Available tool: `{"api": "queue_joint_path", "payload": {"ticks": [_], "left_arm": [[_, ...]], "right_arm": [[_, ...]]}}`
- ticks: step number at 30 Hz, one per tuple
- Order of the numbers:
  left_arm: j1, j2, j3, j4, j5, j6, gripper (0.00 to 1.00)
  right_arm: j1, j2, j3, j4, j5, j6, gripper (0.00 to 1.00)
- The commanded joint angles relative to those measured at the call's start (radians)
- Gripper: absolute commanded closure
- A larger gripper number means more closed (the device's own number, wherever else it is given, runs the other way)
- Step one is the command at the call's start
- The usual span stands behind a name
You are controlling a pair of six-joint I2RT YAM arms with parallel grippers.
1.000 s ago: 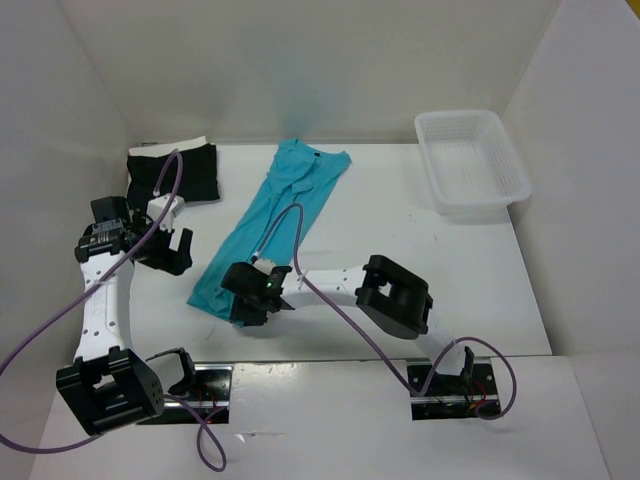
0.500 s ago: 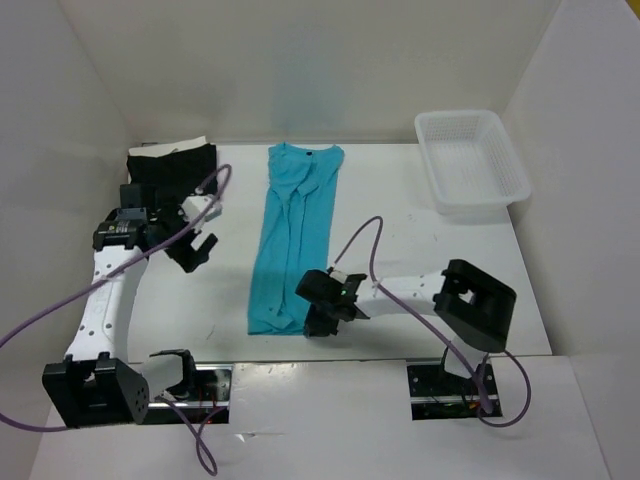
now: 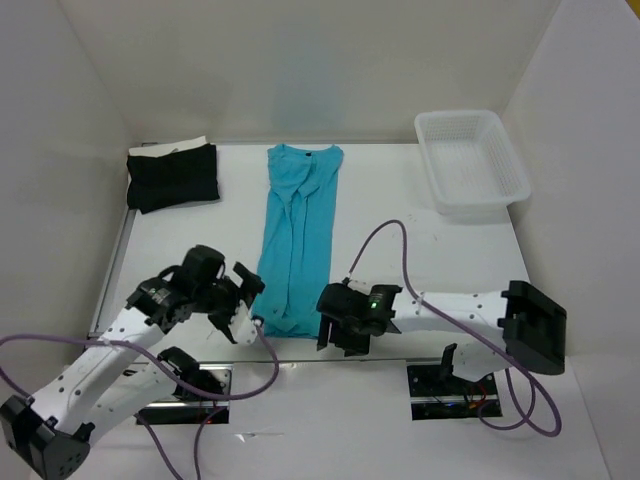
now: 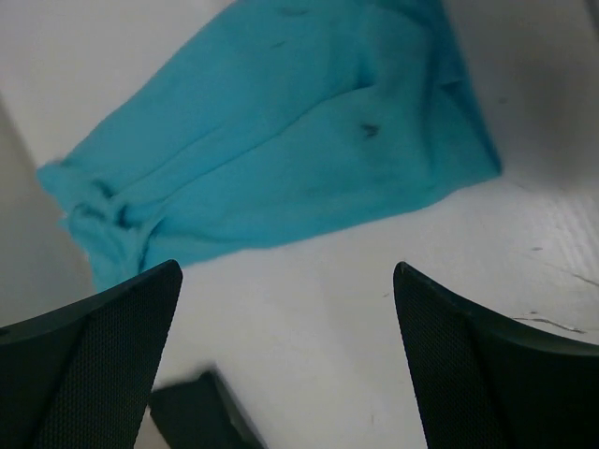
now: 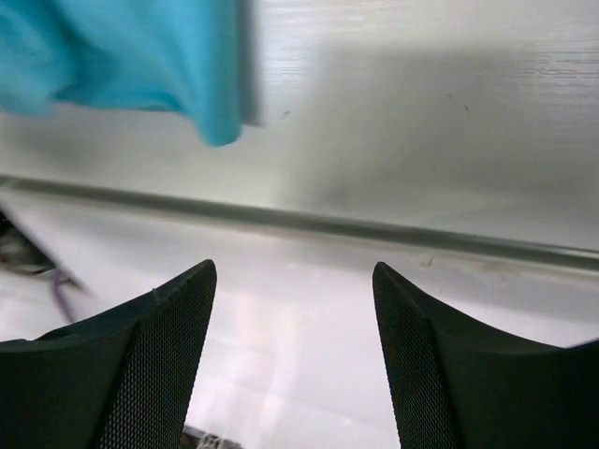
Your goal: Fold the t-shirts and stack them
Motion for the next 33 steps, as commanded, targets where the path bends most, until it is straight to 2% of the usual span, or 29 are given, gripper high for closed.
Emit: {"api": "queue_joint_path", "payload": {"ticks": [1, 5, 8, 10, 13, 16, 17, 18, 21, 27, 33], "left_arm": [[-0.118, 0.037, -0.099, -0.035, -0.01, 0.196, 0.0], [-0.22, 0.124, -0.21, 0.053, -0.029, 0.311, 0.0], [-0.281, 0.202, -0.268, 0.157, -0.045, 0.344, 0.0], [-0.292, 0.262, -0.25, 0.161, -0.036, 0.344, 0.01], [-0.292, 0.432, -0.178, 0.128, -0.036, 0.333, 0.08], [-0.292, 0.495, -0.135, 0.137, -0.036, 0.281, 0.21], [-0.292, 0.496, -0.144, 0.201, -0.059, 0.266, 0.25], [-0.292, 0.496, -0.194, 0.232, -0.14, 0.284, 0.32], [-0.292, 0.486, -0.195, 0.165, -0.155, 0.27, 0.34], [-0.292, 0.427, -0.207, 0.176, -0.164, 0.247, 0.39], [-0.301, 0.407, -0.216, 0.185, -0.164, 0.238, 0.61]], "right_arm": [[-0.064, -0.104, 0.008, -0.069, 0.043, 0.004, 0.27], [-0.157, -0.129, -0.013, 0.0, 0.007, -0.051, 0.27], [-0.177, -0.083, 0.013, 0.009, 0.007, -0.078, 0.27], [-0.177, -0.02, 0.04, 0.009, -0.002, -0.109, 0.27], [-0.186, 0.053, 0.063, 0.018, -0.02, -0.135, 0.27], [-0.186, 0.103, 0.086, 0.056, -0.048, -0.157, 0.27], [-0.186, 0.112, 0.086, 0.056, -0.048, -0.166, 0.27], [-0.186, 0.112, 0.096, 0.056, -0.048, -0.166, 0.27], [-0.195, 0.123, 0.096, 0.069, -0.071, -0.177, 0.27], [-0.195, 0.155, 0.096, 0.116, -0.12, -0.177, 0.27], [-0.195, 0.215, 0.119, 0.158, -0.149, -0.177, 0.27]]}}
